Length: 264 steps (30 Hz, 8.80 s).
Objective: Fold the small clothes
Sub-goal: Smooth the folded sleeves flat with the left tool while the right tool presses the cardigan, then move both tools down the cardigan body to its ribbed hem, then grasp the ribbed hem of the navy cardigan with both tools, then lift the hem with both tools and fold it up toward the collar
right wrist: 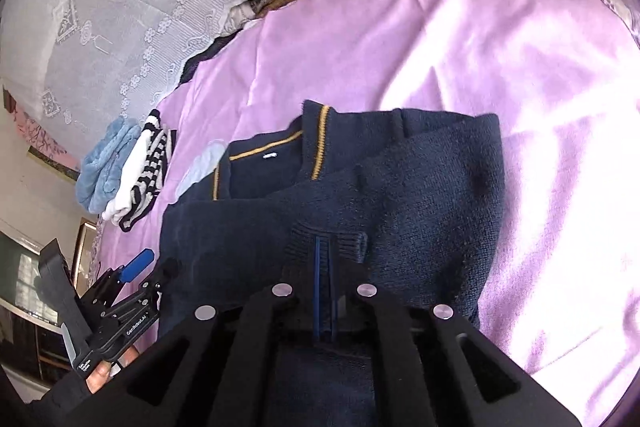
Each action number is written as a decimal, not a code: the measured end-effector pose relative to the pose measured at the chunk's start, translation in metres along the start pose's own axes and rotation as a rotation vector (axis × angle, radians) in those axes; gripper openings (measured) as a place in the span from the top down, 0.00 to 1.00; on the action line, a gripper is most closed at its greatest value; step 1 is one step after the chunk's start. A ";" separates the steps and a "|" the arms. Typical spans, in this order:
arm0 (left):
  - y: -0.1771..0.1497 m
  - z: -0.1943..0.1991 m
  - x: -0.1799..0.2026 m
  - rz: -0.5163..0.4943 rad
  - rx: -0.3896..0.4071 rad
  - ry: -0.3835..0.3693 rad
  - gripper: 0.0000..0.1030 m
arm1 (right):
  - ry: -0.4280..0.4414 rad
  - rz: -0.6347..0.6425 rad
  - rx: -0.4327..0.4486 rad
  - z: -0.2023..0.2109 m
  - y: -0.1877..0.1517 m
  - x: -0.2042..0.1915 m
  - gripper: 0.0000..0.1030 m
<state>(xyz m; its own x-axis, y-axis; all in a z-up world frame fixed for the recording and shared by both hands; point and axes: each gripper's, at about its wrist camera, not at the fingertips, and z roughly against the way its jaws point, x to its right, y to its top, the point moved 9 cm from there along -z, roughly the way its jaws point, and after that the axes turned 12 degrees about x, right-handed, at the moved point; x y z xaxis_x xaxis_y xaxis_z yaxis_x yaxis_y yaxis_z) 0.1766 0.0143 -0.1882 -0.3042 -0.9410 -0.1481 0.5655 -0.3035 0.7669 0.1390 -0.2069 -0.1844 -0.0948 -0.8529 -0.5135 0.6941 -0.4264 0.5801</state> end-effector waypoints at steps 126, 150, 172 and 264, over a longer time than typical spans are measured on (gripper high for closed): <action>-0.144 0.113 0.012 0.072 -0.232 -0.019 0.15 | -0.055 0.221 -0.173 0.126 -0.164 0.008 0.73; -0.184 0.141 0.010 0.098 -0.300 -0.141 0.15 | -0.077 0.193 -0.172 0.185 -0.185 0.027 0.60; -0.190 0.153 0.019 0.164 -0.278 -0.298 0.44 | 0.008 0.227 -0.240 0.173 -0.222 0.000 0.60; 0.058 -0.018 -0.026 0.334 -0.081 -0.341 0.93 | 0.241 -0.184 -0.003 0.023 0.058 -0.008 0.93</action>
<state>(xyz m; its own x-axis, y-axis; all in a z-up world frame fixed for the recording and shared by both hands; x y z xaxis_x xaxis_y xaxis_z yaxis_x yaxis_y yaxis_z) 0.2310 0.0190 -0.1514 -0.3220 -0.8904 0.3217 0.7292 -0.0166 0.6841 0.1638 -0.2317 -0.1321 -0.0473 -0.6653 -0.7451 0.6829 -0.5659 0.4619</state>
